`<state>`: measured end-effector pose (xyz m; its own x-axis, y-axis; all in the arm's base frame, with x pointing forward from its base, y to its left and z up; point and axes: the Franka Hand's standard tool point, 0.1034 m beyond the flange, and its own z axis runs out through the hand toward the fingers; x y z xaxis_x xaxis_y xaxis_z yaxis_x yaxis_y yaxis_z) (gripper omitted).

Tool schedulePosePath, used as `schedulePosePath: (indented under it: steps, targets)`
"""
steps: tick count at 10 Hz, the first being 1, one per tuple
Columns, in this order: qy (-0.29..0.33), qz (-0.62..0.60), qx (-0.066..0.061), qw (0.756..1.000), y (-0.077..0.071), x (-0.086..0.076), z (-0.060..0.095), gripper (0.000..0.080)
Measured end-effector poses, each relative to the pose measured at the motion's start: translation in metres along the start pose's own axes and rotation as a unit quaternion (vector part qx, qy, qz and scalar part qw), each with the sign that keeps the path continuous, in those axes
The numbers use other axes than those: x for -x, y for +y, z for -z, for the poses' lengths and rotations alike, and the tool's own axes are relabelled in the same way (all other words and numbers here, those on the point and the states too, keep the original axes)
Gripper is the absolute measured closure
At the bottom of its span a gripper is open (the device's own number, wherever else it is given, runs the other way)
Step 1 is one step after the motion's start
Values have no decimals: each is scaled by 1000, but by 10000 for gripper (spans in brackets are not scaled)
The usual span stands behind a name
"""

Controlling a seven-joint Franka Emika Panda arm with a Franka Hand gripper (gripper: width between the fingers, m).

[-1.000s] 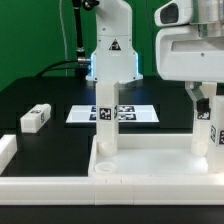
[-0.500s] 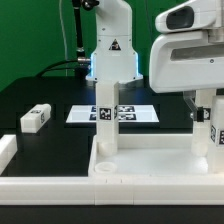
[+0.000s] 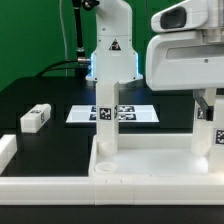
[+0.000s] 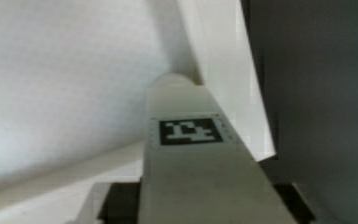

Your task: Assemble desk

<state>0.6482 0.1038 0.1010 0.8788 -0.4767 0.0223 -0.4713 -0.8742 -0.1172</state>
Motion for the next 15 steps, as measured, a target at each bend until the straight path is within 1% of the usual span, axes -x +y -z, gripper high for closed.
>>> schedulePosePath:
  steps: [1, 2, 3, 4, 5, 6, 7, 8, 9, 10, 11, 13, 15]
  targets:
    - [0, -71, 0, 998, 0, 0, 0, 504]
    - [-2, -156, 1, 988, 1, 0, 0, 504]
    - [-12, -242, 5, 970, 0, 2, 1, 504]
    - [-22, -328, -6, 944, 0, 1, 2, 506]
    - [-36, -434, -18, 900, 1, -1, 0, 506]
    - [-46, -491, -25, 870, 2, -2, 0, 505]
    - [-45, -504, -24, 862, 2, -1, 0, 505]
    - [-46, -529, -23, 847, 2, -1, -1, 505]
    - [-46, -539, -22, 841, 2, -1, -1, 505]
    - [-44, -582, -24, 811, 0, -2, -1, 505]
    - [-41, -607, -26, 793, -1, -2, 0, 505]
    - [-40, -628, -25, 777, 1, -3, 0, 505]
    - [-40, -626, -24, 778, 1, -3, -1, 501]
